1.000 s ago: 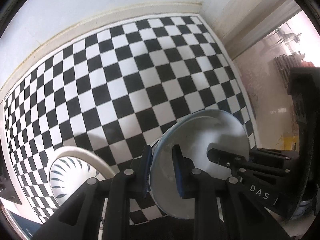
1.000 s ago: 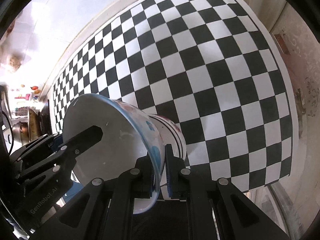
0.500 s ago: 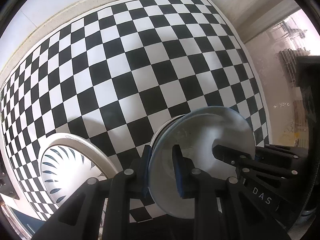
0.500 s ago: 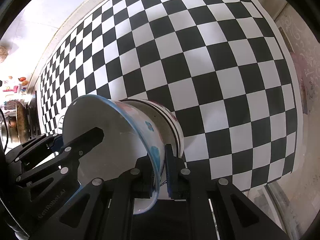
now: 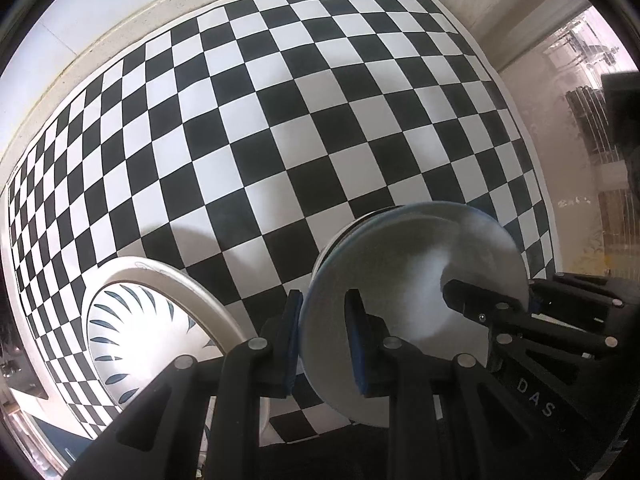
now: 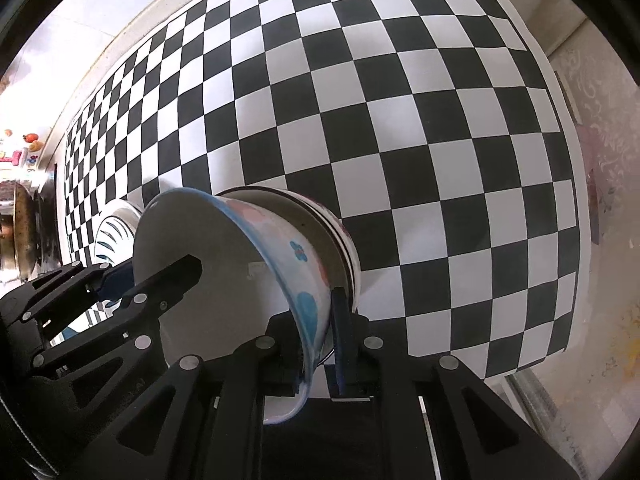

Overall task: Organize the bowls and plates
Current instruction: 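Lower the blue-dot bowl onto the bowl stack and open both grippers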

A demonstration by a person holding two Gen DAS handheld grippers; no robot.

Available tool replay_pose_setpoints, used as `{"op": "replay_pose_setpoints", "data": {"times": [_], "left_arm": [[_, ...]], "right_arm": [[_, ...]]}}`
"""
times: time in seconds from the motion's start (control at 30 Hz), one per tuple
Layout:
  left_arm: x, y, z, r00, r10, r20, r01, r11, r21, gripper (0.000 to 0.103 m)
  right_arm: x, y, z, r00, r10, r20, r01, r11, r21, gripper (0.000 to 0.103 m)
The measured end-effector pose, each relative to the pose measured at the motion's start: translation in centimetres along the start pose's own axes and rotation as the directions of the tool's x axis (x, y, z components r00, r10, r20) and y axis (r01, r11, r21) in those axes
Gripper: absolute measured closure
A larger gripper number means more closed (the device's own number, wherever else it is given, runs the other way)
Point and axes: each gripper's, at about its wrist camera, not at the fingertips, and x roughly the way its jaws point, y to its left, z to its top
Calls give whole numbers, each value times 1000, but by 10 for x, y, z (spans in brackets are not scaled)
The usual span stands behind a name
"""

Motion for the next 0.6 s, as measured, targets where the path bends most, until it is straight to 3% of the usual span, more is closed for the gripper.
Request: {"op": "replay_pose_setpoints", "data": {"times": [0.6], "left_arm": [[-6,-3,-7,1000,12,28,-12,1000,19,84]], "right_arm": [[-19,3,-10,999,-40,37,42,997,-63,81]]}}
